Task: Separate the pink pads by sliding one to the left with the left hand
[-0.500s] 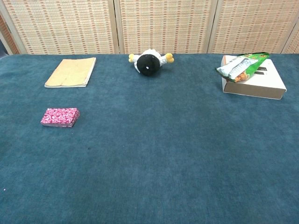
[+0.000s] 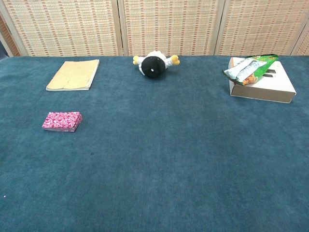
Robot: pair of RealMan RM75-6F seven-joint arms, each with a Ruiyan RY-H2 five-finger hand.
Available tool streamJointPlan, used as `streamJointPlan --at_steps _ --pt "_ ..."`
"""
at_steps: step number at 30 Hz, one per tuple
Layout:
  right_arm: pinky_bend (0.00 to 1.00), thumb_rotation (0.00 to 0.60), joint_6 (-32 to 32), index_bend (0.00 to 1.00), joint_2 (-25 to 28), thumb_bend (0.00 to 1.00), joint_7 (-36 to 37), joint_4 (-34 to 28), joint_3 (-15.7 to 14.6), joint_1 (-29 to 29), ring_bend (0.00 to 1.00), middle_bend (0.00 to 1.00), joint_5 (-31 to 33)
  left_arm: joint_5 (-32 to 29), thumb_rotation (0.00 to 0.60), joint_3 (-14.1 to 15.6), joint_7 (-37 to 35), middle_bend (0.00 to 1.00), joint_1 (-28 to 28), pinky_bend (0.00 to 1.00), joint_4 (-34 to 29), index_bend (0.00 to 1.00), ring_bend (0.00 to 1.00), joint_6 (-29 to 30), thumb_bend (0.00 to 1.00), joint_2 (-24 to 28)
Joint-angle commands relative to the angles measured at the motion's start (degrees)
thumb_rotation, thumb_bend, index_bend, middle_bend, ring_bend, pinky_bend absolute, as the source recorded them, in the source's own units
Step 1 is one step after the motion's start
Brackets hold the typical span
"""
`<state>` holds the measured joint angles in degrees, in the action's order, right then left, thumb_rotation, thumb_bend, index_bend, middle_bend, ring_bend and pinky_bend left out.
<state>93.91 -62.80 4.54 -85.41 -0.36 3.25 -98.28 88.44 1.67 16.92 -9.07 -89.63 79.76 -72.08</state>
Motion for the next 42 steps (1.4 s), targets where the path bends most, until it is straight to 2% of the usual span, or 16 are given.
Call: streamJointPlan --at_steps 1,3,5,9,20,25,28,30,32,35,39,42 --pt "0.69 0.6 -1.8 0.59 0.3 0.31 -0.3 -0.1 0.1 0.6 0.5 0.57 0.8 -0.7 0.6 -0.2 0.0 0.3 -0.6 0.39 0.3 0.16 0.36 -1.3 0.39 -0.2" --pt "0.59 0.6 -2.6 0.52 0.8 0.27 -0.7 -0.7 0.0 0.7 0.42 0.49 1.1 -1.0 0.6 -0.2 0.3 0.3 -0.7 0.39 0.3 0.16 0.36 -1.7 0.39 -0.3" --pt "0.54 0.6 -2.7 0.47 1.2 0.25 -0.9 -1.0 -0.2 0.7 0.36 0.44 0.9 -1.0 0.6 -0.1 0.8 0.3 -0.6 0.39 0.3 0.16 0.36 -1.6 0.39 -0.3" --pt "0.49 0.6 -1.4 0.41 1.4 0.23 -0.1 -0.8 -0.7 0.2 0.26 0.37 -0.3 -0.5 0.6 0.3 2.1 0.3 -0.1 0.39 0.1 0.16 0.36 -0.9 0.39 -0.4" --pt "0.49 0.6 -2.4 0.43 1.7 0.23 -0.9 -2.4 -0.2 -0.1 0.25 0.37 1.8 0.1 0.6 -0.2 0.5 0.3 -1.3 0.39 0.6 0.17 0.36 -1.9 0.39 -0.7" --pt "0.49 0.6 -1.4 0.43 1.4 0.23 -0.8 -2.5 0.1 -0.6 0.25 0.37 1.8 -1.0 0.6 -1.1 0.8 0.31 -3.0 0.37 -0.6 0.15 0.36 -4.4 0.39 0.2" --pt "0.49 0.6 -0.4 0.43 1.6 0.23 0.5 -2.6 0.5 -1.0 0.25 0.37 2.2 -2.0 0.6 -1.5 2.4 0.34 -4.6 0.37 -2.0 0.11 0.37 -7.3 0.39 0.9" --pt "0.49 0.6 0.4 0.43 1.8 0.23 1.6 -2.7 1.0 -1.3 0.25 0.37 2.8 -3.2 0.6 -2.0 3.6 0.42 -5.8 0.37 -3.0 0.09 0.44 -9.2 0.38 1.1" --pt "0.49 0.6 1.1 0.43 1.8 0.23 2.3 -2.8 1.5 -1.6 0.25 0.37 3.4 -4.4 0.6 -2.6 5.3 0.54 -6.8 0.43 -3.8 0.05 0.55 -10.7 0.38 1.1" --pt "0.49 0.6 1.8 0.43 1.7 0.23 2.9 -2.7 1.9 -1.9 0.25 0.37 3.7 -5.7 0.6 -4.0 7.4 0.7 -8.5 0.6 -4.6 0.04 0.71 -12.0 0.38 0.1" --pt "0.49 0.6 1.3 0.43 2.0 0.23 3.4 -2.8 1.7 -1.8 0.25 0.37 3.5 -7.7 0.6 -6.2 10.6 0.86 -10.4 0.8 -4.6 0.04 0.9 -12.2 0.39 -2.5" --pt "0.49 0.6 0.8 0.43 2.2 0.23 3.4 -2.9 1.6 -1.7 0.25 0.37 3.4 -9.4 0.6 -7.4 13.3 0.95 -11.6 0.93 -4.7 0.07 0.98 -12.6 0.38 -4.0"
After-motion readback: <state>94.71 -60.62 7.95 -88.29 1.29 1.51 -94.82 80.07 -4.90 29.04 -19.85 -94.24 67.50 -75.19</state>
